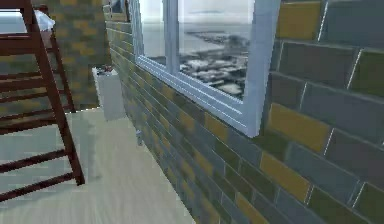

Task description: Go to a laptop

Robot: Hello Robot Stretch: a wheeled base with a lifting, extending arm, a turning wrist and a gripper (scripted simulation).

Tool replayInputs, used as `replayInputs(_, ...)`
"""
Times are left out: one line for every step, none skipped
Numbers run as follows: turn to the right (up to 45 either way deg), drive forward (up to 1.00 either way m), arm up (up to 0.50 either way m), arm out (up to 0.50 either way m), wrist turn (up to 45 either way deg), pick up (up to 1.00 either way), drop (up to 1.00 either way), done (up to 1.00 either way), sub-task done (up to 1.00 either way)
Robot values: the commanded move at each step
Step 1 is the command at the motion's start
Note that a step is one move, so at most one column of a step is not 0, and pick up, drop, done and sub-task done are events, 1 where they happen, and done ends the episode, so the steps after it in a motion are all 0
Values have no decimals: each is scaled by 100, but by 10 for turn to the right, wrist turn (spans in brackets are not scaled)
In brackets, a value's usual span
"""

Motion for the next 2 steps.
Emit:
replayInputs(450,0,0,0,0,0,0,0,0)
replayInputs(450,0,0,0,0,0,0,0,0)
